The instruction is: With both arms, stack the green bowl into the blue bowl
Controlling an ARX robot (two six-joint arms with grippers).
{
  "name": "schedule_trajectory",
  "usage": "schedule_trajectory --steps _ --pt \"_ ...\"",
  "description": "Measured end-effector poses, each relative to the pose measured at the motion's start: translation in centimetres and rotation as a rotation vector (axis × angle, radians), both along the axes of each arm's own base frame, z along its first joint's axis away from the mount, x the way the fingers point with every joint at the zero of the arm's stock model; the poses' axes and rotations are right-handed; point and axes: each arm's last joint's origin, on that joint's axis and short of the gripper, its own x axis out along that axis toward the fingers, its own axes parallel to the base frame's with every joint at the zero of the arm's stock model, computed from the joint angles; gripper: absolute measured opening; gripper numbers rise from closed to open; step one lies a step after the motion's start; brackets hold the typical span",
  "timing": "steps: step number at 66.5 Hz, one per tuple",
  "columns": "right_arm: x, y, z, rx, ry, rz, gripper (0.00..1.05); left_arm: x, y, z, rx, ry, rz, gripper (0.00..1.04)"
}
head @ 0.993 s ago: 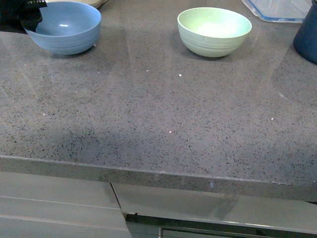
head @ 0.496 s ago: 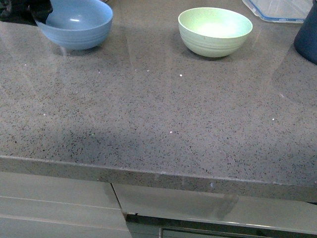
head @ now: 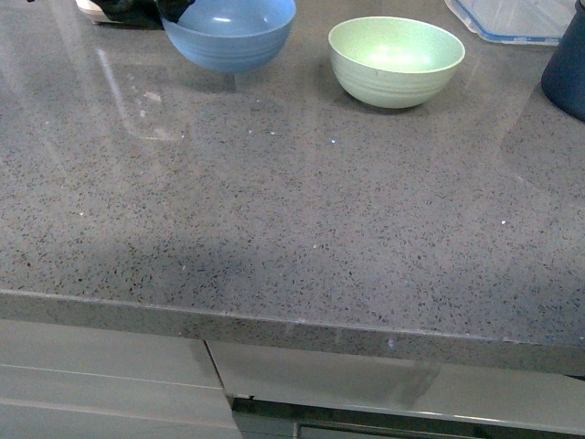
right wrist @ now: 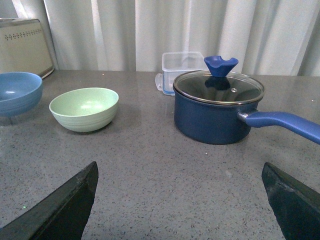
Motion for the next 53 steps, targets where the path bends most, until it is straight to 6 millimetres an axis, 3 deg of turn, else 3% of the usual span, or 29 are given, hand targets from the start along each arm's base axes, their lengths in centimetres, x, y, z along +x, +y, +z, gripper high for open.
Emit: schedule_trajectory --steps 21,53 --pt "0.0 0.0 0.0 0.000 0.000 0.000 0.95 0.4 -2.2 -0.4 -0.002 0.007 -0.038 0.04" --pt "0.0 0.0 0.0 0.000 0.000 0.000 0.95 0.3 -2.4 -0.9 0.004 0.014 -0.027 0.04"
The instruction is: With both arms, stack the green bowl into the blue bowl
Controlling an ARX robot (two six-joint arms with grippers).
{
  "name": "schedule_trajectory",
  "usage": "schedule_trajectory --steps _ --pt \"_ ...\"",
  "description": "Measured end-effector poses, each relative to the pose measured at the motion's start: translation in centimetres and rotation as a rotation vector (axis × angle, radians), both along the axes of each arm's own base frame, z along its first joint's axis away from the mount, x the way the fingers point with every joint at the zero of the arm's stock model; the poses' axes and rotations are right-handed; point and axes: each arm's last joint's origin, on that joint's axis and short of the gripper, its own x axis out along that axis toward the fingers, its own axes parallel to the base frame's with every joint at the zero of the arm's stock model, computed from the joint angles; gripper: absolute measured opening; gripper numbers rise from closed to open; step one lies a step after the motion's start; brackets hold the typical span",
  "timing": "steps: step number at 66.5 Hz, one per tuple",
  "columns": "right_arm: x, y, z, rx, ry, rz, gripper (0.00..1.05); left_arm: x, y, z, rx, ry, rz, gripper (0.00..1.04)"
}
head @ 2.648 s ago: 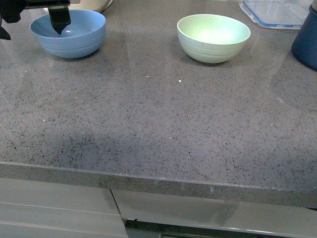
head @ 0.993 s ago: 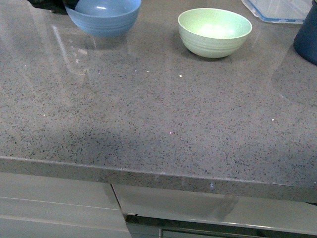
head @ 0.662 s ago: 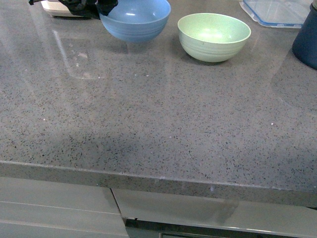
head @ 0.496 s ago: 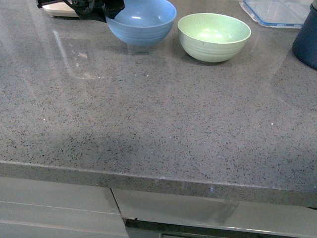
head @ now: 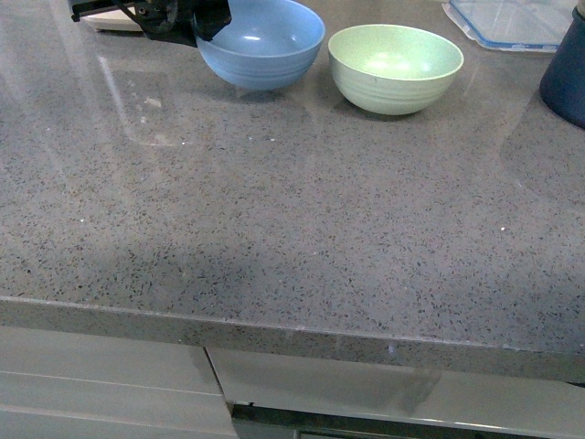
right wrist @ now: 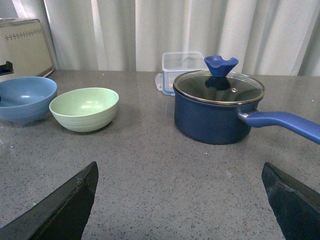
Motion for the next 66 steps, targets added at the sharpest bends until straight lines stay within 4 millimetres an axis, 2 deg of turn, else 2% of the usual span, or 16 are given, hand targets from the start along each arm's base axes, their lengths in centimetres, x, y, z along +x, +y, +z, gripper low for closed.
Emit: schedule_trajectory --steps 16,32,45,51,66 --pt "0.0 0.0 0.0 0.000 0.000 0.000 0.95 -0.4 0.1 -1.2 -0.002 0.023 0.010 0.04" --pt "0.0 0.0 0.0 0.000 0.000 0.000 0.95 -0.4 0.4 -1.4 -0.019 0.022 0.032 0.05" --pt "0.0 0.0 0.0 0.000 0.000 0.000 0.95 -0.2 0.5 -1.2 -0.019 0.000 0.036 0.36" --pt "0.0 0.0 0.0 0.000 0.000 0.000 0.95 0.4 0.5 0.0 0.014 -0.063 0.038 0.57" --pt "0.0 0.0 0.0 0.000 0.000 0.000 0.95 -0.4 1.3 3.6 0.043 -0.170 0.030 0.93"
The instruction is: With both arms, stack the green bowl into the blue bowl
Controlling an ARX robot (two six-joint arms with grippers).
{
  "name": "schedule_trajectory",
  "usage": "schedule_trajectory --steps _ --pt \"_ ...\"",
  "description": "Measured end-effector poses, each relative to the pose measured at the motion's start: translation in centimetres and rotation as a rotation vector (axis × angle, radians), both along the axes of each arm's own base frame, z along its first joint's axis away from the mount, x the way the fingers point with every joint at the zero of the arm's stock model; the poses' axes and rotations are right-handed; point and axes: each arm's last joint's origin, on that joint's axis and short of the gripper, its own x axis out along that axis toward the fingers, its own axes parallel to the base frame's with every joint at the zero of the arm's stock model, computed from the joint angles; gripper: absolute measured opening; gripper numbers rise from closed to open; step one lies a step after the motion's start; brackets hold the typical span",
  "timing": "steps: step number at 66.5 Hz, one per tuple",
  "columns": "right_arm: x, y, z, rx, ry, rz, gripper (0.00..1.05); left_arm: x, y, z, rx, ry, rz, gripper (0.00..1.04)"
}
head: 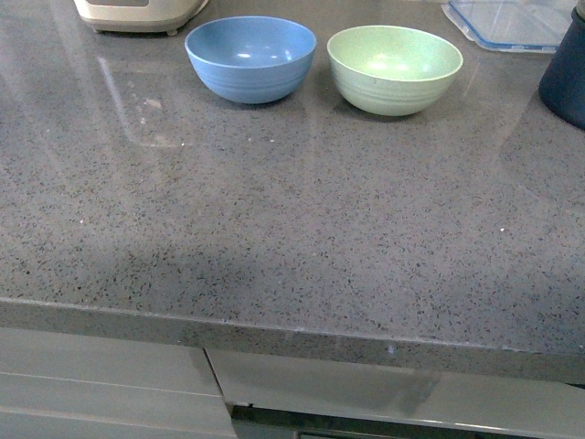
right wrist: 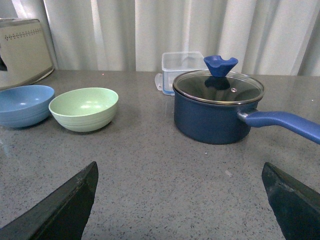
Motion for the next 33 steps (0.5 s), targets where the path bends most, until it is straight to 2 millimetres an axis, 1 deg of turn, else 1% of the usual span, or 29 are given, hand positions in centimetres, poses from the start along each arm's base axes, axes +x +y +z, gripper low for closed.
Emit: schedule_trajectory --steps 1,4,8,13,18,20,24,25,27,30,31,33 --pt "0.0 0.0 0.0 0.000 0.000 0.000 0.95 -0.3 0.2 0.4 0.001 -0.007 0.001 0.96" --pt "0.0 0.0 0.0 0.000 0.000 0.000 0.95 -1.0 0.6 1.2 0.010 -0.025 0.007 1.00" --pt "0.0 0.0 0.0 0.000 0.000 0.000 0.95 -2.0 1.2 1.9 0.021 -0.042 0.020 0.97" --pt "0.0 0.0 0.0 0.000 0.000 0.000 0.95 -3.9 2.1 2.5 0.033 -0.048 0.032 0.98" --pt "0.0 0.0 0.0 0.000 0.000 0.000 0.95 -6.6 3.0 2.7 0.055 -0.033 0.052 0.98" --pt "0.0 0.0 0.0 0.000 0.000 0.000 0.95 -7.3 3.2 2.6 0.062 -0.026 0.057 0.98" --pt "0.0 0.0 0.0 0.000 0.000 0.000 0.95 -9.8 3.8 2.3 0.096 -0.002 0.068 0.98" --pt "0.0 0.0 0.0 0.000 0.000 0.000 0.95 -10.7 4.0 2.2 0.105 0.007 0.073 0.98" --pt "0.0 0.0 0.0 0.000 0.000 0.000 0.95 -11.7 4.2 2.0 0.112 0.020 0.074 0.98" --pt "0.0 0.0 0.0 0.000 0.000 0.000 0.95 -14.3 4.7 1.5 0.131 0.059 0.078 0.98" --pt "0.0 0.0 0.0 0.000 0.000 0.000 0.95 -14.9 4.8 1.4 0.136 0.066 0.080 0.98" --pt "0.0 0.0 0.0 0.000 0.000 0.000 0.95 -17.1 5.3 0.8 0.155 0.097 0.091 0.98"
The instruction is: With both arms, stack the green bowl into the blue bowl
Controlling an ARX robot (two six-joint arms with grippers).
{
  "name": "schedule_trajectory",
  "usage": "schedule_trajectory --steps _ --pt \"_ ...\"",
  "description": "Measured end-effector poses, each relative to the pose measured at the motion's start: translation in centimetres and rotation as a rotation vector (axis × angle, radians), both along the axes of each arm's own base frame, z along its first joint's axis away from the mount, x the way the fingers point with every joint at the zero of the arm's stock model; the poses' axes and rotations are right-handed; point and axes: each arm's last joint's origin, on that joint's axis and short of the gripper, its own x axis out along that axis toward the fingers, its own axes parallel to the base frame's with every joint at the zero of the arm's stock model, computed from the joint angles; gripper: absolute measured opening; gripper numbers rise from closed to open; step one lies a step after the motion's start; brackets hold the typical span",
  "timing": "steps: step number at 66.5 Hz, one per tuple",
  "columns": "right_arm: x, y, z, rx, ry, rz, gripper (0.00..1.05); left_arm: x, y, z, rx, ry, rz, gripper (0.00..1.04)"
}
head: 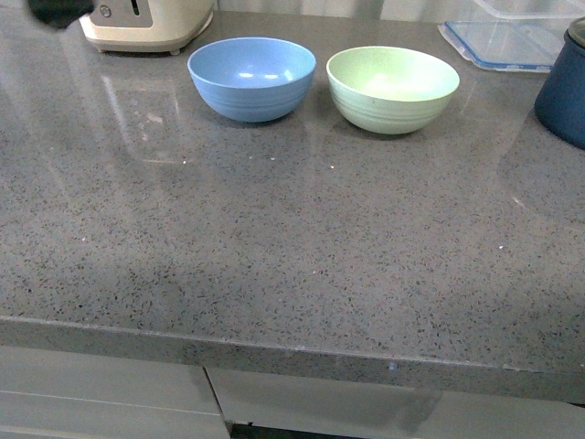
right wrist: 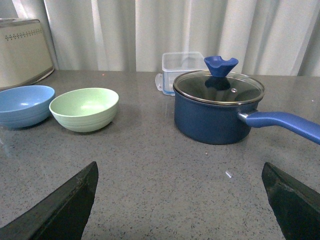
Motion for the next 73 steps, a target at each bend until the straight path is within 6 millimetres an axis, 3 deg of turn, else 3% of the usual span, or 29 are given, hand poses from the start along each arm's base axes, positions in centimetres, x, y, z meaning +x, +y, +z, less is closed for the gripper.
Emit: schedule_trajectory --steps 11,19,33,38,42,48,53,67,73 --pt "0.0 0.0 0.0 0.000 0.000 0.000 0.95 -8.8 2.4 -3.3 0.028 0.141 0.075 0.98" --pt "0.0 0.0 0.0 0.000 0.000 0.000 0.95 -13.2 3.9 -5.3 0.051 0.211 0.134 0.98" --pt "0.0 0.0 0.0 0.000 0.000 0.000 0.95 -13.6 4.1 -5.3 0.031 0.183 0.126 0.97" --pt "0.0 0.0 0.0 0.000 0.000 0.000 0.95 -13.7 4.5 -6.9 -0.090 -0.066 -0.091 0.84" --pt "0.0 0.0 0.0 0.000 0.000 -0.003 0.95 -14.2 4.6 -7.7 -0.086 -0.304 -0.236 0.74" --pt "0.0 0.0 0.0 0.000 0.000 0.000 0.95 -14.7 4.8 -6.6 -0.009 -0.572 -0.315 0.57" --pt "0.0 0.0 0.0 0.000 0.000 0.000 0.95 -15.0 5.2 -6.1 0.023 -0.629 -0.334 0.44" --pt "0.0 0.0 0.0 0.000 0.000 0.000 0.95 -16.0 6.1 -7.5 0.055 -0.604 -0.328 0.03" --pt "0.0 0.0 0.0 0.000 0.000 0.000 0.95 -16.4 6.1 -7.7 0.063 -0.610 -0.329 0.04"
